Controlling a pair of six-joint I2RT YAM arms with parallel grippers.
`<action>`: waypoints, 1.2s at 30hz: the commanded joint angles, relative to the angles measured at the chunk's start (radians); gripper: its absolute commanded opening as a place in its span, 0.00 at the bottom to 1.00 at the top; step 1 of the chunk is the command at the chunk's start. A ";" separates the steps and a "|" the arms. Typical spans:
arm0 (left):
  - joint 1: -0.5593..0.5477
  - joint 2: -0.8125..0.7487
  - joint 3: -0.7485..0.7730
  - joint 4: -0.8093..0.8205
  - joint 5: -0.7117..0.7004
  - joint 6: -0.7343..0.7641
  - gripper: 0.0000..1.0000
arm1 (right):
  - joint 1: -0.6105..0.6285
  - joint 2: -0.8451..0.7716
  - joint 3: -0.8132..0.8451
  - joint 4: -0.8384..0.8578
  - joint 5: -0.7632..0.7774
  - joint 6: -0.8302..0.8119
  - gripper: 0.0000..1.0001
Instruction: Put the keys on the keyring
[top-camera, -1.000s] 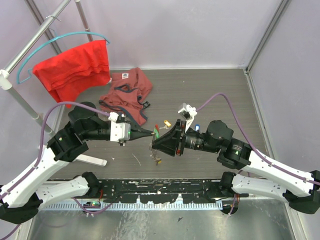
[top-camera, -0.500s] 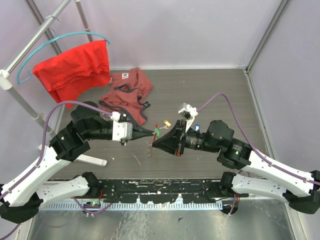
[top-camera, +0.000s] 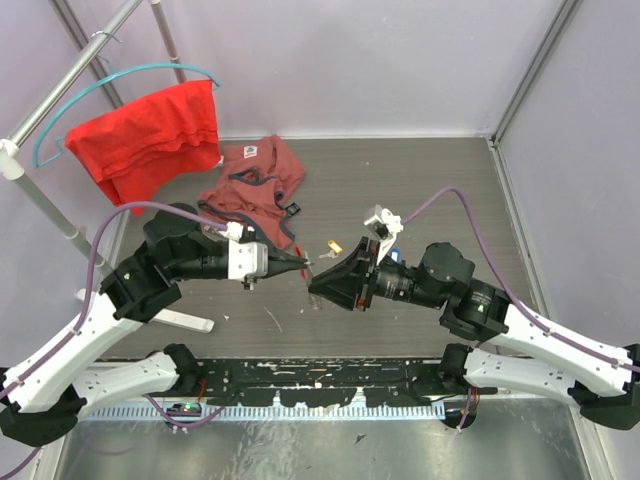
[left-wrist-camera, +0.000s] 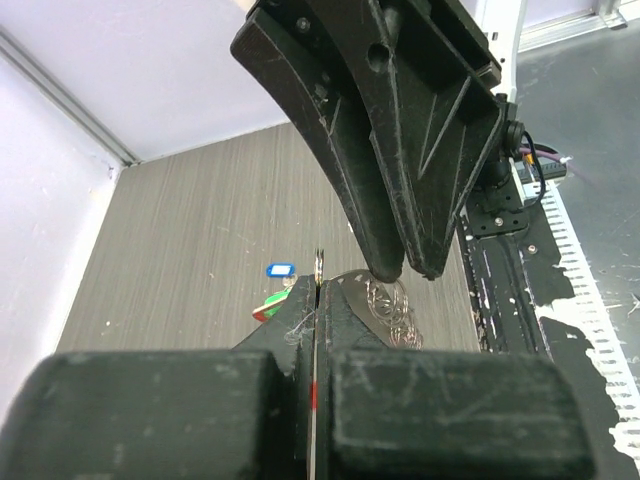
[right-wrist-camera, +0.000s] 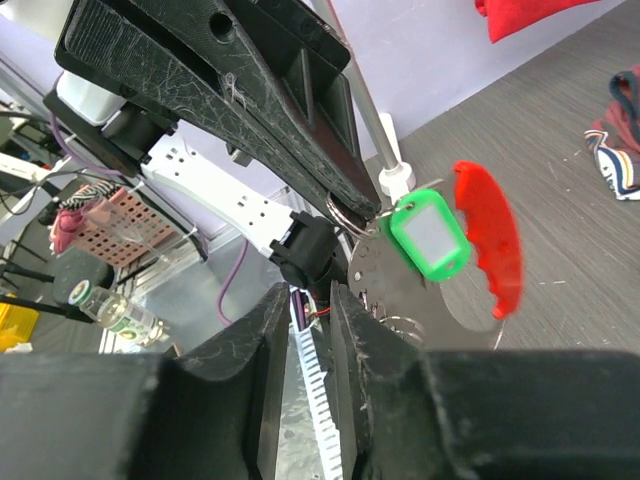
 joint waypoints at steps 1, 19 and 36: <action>-0.003 -0.015 -0.001 0.041 -0.030 0.007 0.00 | 0.006 -0.036 0.017 -0.003 0.068 -0.024 0.31; -0.003 -0.009 0.003 0.028 -0.040 0.011 0.00 | 0.006 -0.014 0.056 -0.064 0.095 -0.071 0.43; -0.003 0.000 0.004 0.032 -0.018 0.010 0.00 | 0.007 0.015 0.042 0.004 0.050 -0.060 0.41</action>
